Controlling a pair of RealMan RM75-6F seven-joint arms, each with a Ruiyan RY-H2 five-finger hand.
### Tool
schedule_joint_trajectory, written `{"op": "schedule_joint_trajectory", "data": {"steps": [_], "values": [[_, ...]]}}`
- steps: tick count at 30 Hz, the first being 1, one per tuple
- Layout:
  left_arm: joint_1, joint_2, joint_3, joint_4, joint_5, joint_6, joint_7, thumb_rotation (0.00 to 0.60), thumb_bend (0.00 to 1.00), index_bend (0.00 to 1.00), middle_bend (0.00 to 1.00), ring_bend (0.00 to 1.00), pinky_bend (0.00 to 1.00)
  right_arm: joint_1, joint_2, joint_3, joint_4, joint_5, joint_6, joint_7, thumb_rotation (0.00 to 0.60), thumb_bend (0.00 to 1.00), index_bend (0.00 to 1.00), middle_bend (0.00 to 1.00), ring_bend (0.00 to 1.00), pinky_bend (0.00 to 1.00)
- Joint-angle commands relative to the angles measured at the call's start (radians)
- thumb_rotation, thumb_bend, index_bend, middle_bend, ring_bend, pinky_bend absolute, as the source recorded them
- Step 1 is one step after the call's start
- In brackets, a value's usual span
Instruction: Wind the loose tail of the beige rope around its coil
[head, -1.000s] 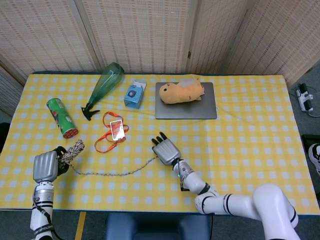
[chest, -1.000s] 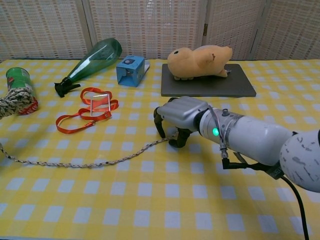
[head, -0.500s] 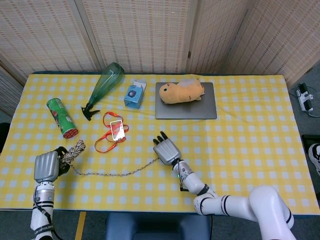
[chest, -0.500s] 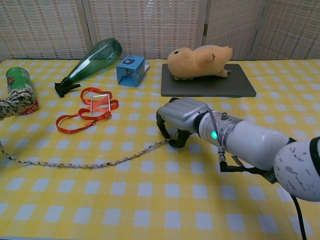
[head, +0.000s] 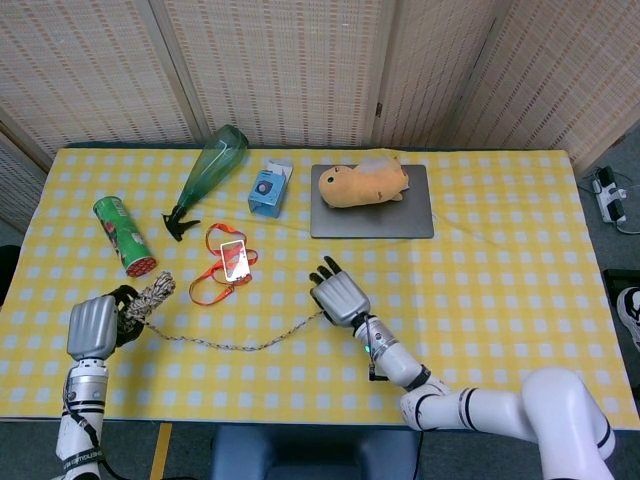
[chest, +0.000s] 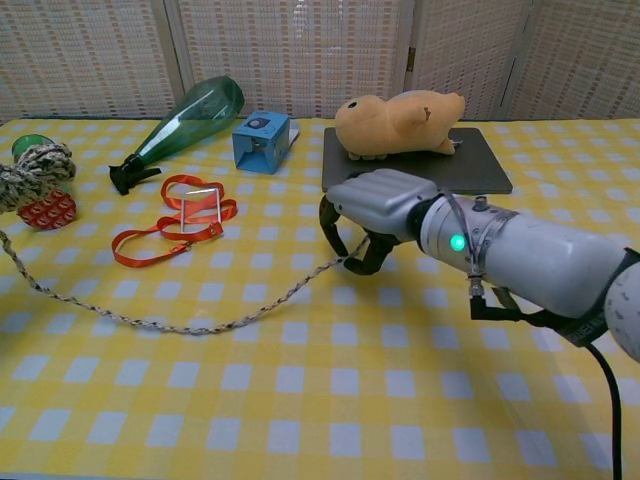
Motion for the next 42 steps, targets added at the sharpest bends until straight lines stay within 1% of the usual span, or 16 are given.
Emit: {"op": "schedule_joint_trajectory", "data": {"steps": [1,5,8,10,13,17,23,26,30,34,36,38,42], "values": [[-0.020,0.036,-0.022,-0.056,0.007,-0.031,-0.020,0.600,0.50,0.61,0.62,0.59,0.69,-0.051,0.147,-0.014,-0.167,-0.109,0.055,0.087,0.600,0.43,0.64,0.26,0.15,0.05],[-0.055,0.042,-0.041,-0.113,0.010,-0.051,0.010,0.600,0.50,0.61,0.62,0.59,0.69,-0.088,0.272,-0.011,-0.315,-0.224,0.111,0.180,0.600,0.43,0.64,0.26,0.15,0.05],[-0.086,0.032,-0.049,-0.158,0.012,-0.069,0.034,0.600,0.50,0.61,0.62,0.59,0.69,-0.097,0.356,0.010,-0.417,-0.290,0.142,0.229,0.600,0.43,0.65,0.26,0.15,0.05],[-0.108,0.024,-0.054,-0.184,0.003,-0.087,0.051,0.600,0.50,0.61,0.62,0.59,0.69,-0.093,0.404,0.034,-0.480,-0.316,0.154,0.235,0.600,0.43,0.65,0.26,0.15,0.05],[-0.140,0.004,-0.066,-0.211,-0.015,-0.100,0.076,0.600,0.50,0.61,0.62,0.59,0.69,-0.074,0.451,0.080,-0.555,-0.306,0.153,0.217,0.600,0.43,0.65,0.26,0.15,0.05],[-0.178,-0.028,-0.073,-0.248,-0.033,-0.116,0.096,0.600,0.51,0.61,0.62,0.59,0.69,-0.032,0.474,0.152,-0.619,-0.233,0.138,0.185,0.600,0.43,0.65,0.26,0.15,0.05],[-0.225,-0.081,-0.057,-0.279,-0.022,-0.122,0.136,0.600,0.51,0.61,0.62,0.59,0.69,0.044,0.448,0.229,-0.635,-0.104,0.136,0.112,0.600,0.43,0.65,0.25,0.15,0.05],[-0.238,-0.106,-0.041,-0.288,-0.003,-0.121,0.147,0.600,0.51,0.61,0.62,0.59,0.69,0.084,0.429,0.253,-0.620,-0.039,0.147,0.060,0.600,0.43,0.65,0.25,0.15,0.05],[-0.245,-0.126,-0.016,-0.304,0.042,-0.124,0.127,0.600,0.51,0.61,0.62,0.59,0.69,0.126,0.403,0.269,-0.595,0.037,0.172,-0.004,0.600,0.43,0.65,0.25,0.15,0.05],[-0.245,-0.130,-0.002,-0.316,0.082,-0.134,0.082,0.600,0.51,0.61,0.62,0.59,0.69,0.147,0.390,0.276,-0.573,0.096,0.188,-0.028,0.600,0.43,0.64,0.25,0.15,0.05],[-0.245,-0.130,0.003,-0.321,0.110,-0.142,0.043,0.600,0.51,0.61,0.62,0.59,0.69,0.154,0.387,0.277,-0.557,0.121,0.196,-0.033,0.600,0.43,0.64,0.25,0.16,0.05],[-0.240,-0.125,0.002,-0.331,0.159,-0.154,-0.052,0.600,0.51,0.61,0.62,0.59,0.69,0.148,0.389,0.267,-0.526,0.152,0.201,-0.026,0.600,0.43,0.65,0.25,0.16,0.05],[-0.228,-0.101,0.004,-0.328,0.229,-0.163,-0.192,0.600,0.51,0.61,0.62,0.59,0.69,0.128,0.399,0.239,-0.487,0.162,0.199,0.003,0.600,0.43,0.65,0.25,0.16,0.05]]}}
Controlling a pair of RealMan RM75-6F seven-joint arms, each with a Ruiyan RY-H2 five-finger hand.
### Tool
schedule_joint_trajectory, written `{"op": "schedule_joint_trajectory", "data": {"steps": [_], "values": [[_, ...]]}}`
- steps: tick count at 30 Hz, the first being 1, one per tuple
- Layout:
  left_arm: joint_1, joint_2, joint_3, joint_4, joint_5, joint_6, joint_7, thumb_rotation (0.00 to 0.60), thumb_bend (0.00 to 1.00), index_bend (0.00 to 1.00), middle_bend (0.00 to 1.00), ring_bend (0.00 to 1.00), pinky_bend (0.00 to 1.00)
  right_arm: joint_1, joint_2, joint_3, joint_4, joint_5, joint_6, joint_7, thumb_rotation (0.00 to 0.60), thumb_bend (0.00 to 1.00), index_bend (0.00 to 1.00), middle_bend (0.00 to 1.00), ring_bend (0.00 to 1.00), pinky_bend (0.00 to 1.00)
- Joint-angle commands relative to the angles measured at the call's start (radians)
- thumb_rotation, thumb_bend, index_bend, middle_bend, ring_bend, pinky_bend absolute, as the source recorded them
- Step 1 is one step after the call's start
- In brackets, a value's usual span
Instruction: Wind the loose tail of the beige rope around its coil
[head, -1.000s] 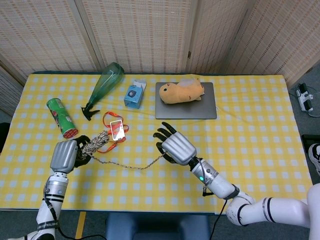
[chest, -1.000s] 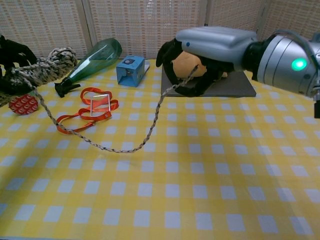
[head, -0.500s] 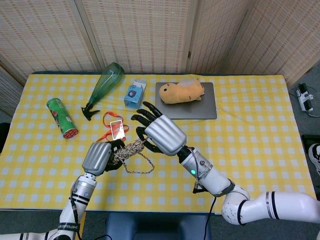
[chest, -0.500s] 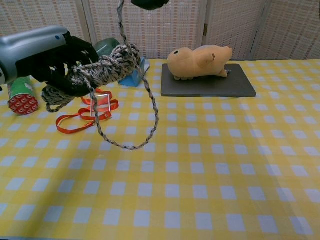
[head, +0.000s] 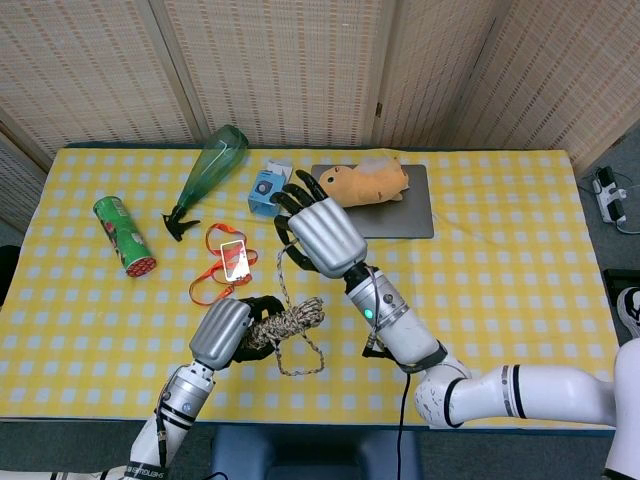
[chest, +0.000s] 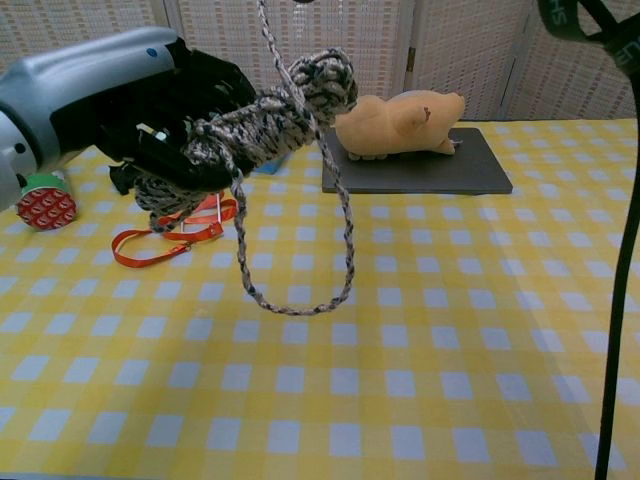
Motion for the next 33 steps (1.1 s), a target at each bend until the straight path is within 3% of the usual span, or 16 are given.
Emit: {"op": "schedule_joint_trajectory", "data": {"steps": [1,7,14,20,27,33], "values": [[0.014,0.028,0.003,-0.006,0.088,-0.015,-0.157,0.600,0.51,0.61,0.62,0.59,0.69,-0.019,0.009,-0.027,0.032,0.007,-0.002,0.029,0.600,0.43,0.65,0.25,0.16,0.05],[0.041,0.085,-0.002,-0.020,0.164,0.007,-0.329,0.600,0.51,0.61,0.62,0.59,0.69,-0.083,0.012,-0.097,0.092,-0.060,-0.008,0.130,0.600,0.43,0.65,0.26,0.16,0.05],[0.068,0.184,-0.019,-0.025,0.177,0.017,-0.487,0.600,0.51,0.61,0.62,0.59,0.69,-0.176,-0.006,-0.237,0.202,-0.226,-0.025,0.252,0.600,0.43,0.65,0.27,0.16,0.05],[0.074,0.208,-0.045,-0.003,0.127,0.017,-0.538,0.600,0.51,0.61,0.62,0.59,0.69,-0.236,-0.025,-0.359,0.285,-0.354,-0.025,0.246,0.600,0.43,0.65,0.27,0.16,0.05],[0.064,0.219,-0.083,0.008,0.056,0.008,-0.562,0.600,0.51,0.61,0.62,0.59,0.69,-0.277,-0.056,-0.426,0.331,-0.441,-0.032,0.234,0.600,0.43,0.66,0.27,0.16,0.05],[0.047,0.217,-0.129,0.036,-0.029,0.017,-0.513,0.600,0.52,0.61,0.62,0.60,0.69,-0.292,-0.067,-0.469,0.303,-0.503,-0.048,0.175,0.600,0.43,0.67,0.27,0.16,0.05]]}}
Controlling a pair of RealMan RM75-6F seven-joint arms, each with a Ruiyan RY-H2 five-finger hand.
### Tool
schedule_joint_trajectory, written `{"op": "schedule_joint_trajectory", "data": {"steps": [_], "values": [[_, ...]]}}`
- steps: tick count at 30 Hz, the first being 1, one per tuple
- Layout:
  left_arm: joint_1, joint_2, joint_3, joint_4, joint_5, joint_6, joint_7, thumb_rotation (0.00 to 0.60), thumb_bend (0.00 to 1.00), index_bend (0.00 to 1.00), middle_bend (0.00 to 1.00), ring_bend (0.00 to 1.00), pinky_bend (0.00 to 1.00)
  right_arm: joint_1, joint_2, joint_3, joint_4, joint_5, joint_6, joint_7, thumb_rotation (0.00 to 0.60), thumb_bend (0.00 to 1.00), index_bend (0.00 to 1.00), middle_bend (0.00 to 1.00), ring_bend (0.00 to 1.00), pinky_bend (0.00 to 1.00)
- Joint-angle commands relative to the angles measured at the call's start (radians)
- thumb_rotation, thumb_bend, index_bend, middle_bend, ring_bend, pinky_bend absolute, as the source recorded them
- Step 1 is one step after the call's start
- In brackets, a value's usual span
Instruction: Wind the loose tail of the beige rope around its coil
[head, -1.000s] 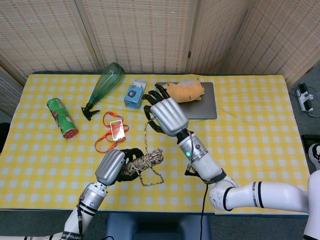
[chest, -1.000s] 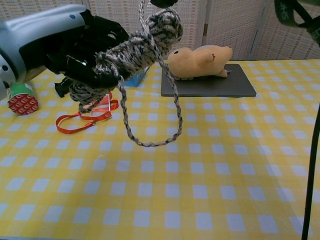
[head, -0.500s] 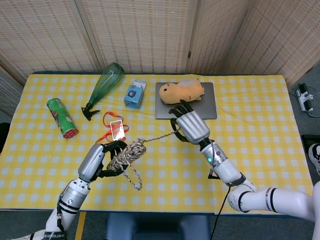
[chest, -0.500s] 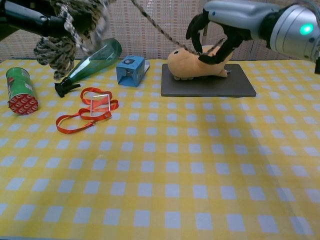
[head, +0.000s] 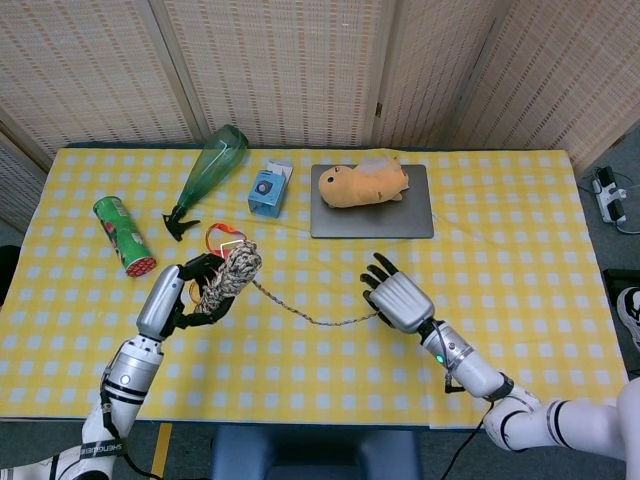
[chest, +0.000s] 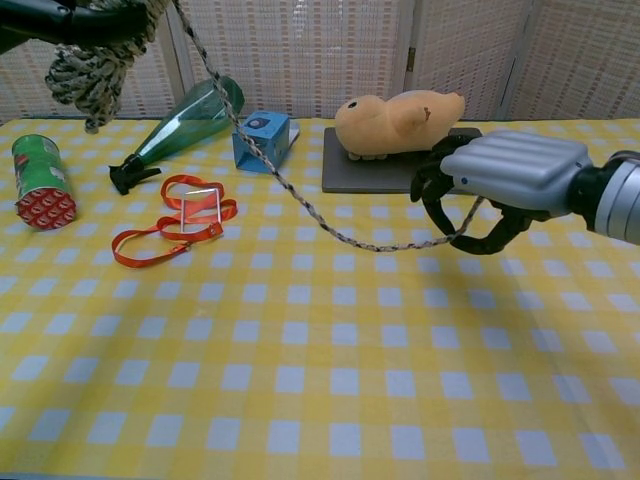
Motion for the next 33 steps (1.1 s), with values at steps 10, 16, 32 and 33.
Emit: {"op": "schedule_joint_trajectory", "data": {"steps": [10,16,32,33], "values": [[-0.051,-0.076,-0.015,0.083,-0.153,0.095,0.376,0.600,0.52,0.61,0.62,0.59,0.69,0.001,0.045,0.016,-0.226,-0.239,0.092,-0.084,0.600,0.43,0.67,0.27,0.16,0.05],[-0.072,-0.145,-0.007,0.138,-0.185,0.127,0.476,0.600,0.52,0.60,0.62,0.59,0.69,0.031,0.081,0.109,-0.370,-0.253,0.101,-0.135,0.600,0.43,0.67,0.26,0.15,0.04],[-0.065,-0.263,0.090,0.180,-0.032,0.179,0.545,0.600,0.52,0.61,0.62,0.59,0.69,0.142,0.024,0.355,-0.480,0.020,0.062,-0.290,0.600,0.43,0.67,0.23,0.14,0.04],[-0.062,-0.265,0.097,0.182,-0.019,0.180,0.537,0.600,0.52,0.61,0.62,0.58,0.69,0.147,0.020,0.361,-0.476,0.031,0.062,-0.293,0.600,0.43,0.67,0.23,0.14,0.04]]}}
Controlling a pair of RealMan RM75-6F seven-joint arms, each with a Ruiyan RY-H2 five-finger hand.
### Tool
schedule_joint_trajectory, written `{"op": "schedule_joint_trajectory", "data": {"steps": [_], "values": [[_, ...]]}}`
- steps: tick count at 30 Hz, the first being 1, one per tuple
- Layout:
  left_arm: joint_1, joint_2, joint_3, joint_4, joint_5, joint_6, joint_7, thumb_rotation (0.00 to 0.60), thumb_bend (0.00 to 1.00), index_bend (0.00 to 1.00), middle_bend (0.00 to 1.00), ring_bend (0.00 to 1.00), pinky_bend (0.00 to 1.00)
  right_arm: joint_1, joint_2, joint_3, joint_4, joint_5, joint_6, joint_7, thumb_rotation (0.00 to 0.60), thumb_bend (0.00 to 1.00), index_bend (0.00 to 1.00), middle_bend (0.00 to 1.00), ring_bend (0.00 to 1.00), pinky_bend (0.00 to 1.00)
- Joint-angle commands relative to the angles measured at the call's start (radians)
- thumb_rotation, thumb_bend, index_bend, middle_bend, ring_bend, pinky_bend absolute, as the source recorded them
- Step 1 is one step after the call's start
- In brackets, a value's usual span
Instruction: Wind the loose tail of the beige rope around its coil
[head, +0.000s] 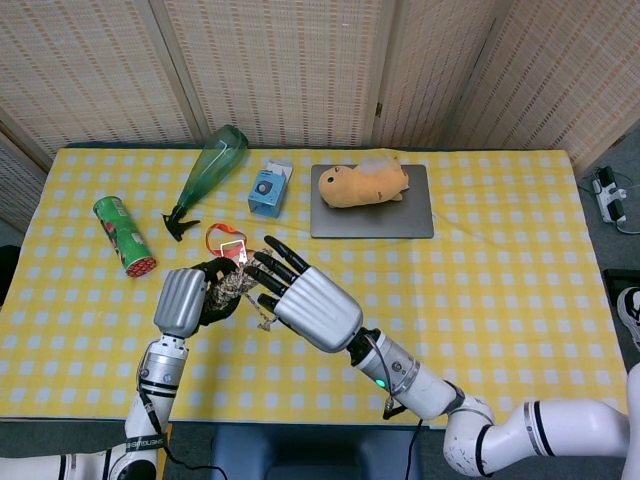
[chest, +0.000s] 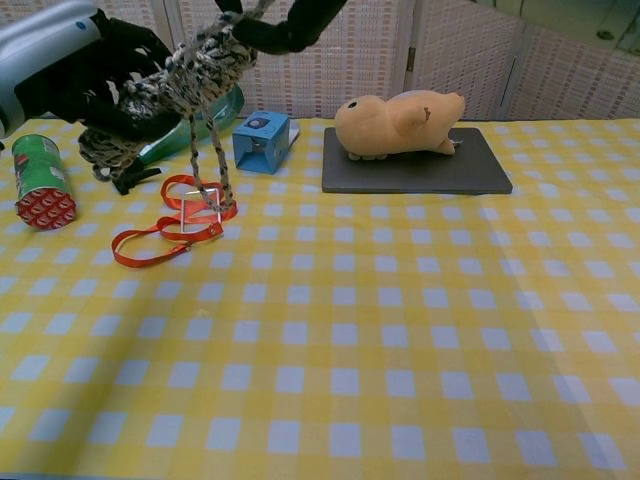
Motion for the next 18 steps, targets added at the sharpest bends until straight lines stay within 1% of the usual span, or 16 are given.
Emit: {"op": "schedule_joint_trajectory", "data": {"steps": [1,9,15,18], "values": [[0.014,-0.012,0.035,0.009,0.056,0.002,-0.027,0.600,0.52,0.61,0.62,0.58,0.69,0.025,-0.019,0.028,0.012,0.049,0.000,-0.018,0.600,0.43,0.67,0.23,0.14,0.04],[0.041,-0.027,0.100,0.035,0.185,0.008,-0.078,0.600,0.52,0.61,0.62,0.58,0.68,0.055,-0.039,0.057,0.050,0.123,0.008,-0.024,0.600,0.43,0.67,0.23,0.14,0.04],[0.053,-0.022,0.125,0.056,0.278,0.005,-0.179,0.600,0.52,0.62,0.62,0.58,0.67,0.052,-0.026,0.063,0.084,0.176,0.020,-0.003,0.600,0.43,0.67,0.23,0.14,0.04],[0.058,-0.021,0.127,0.064,0.314,0.011,-0.220,0.600,0.52,0.61,0.62,0.58,0.67,0.048,-0.017,0.064,0.103,0.200,0.020,0.023,0.600,0.43,0.67,0.23,0.15,0.04]]}}
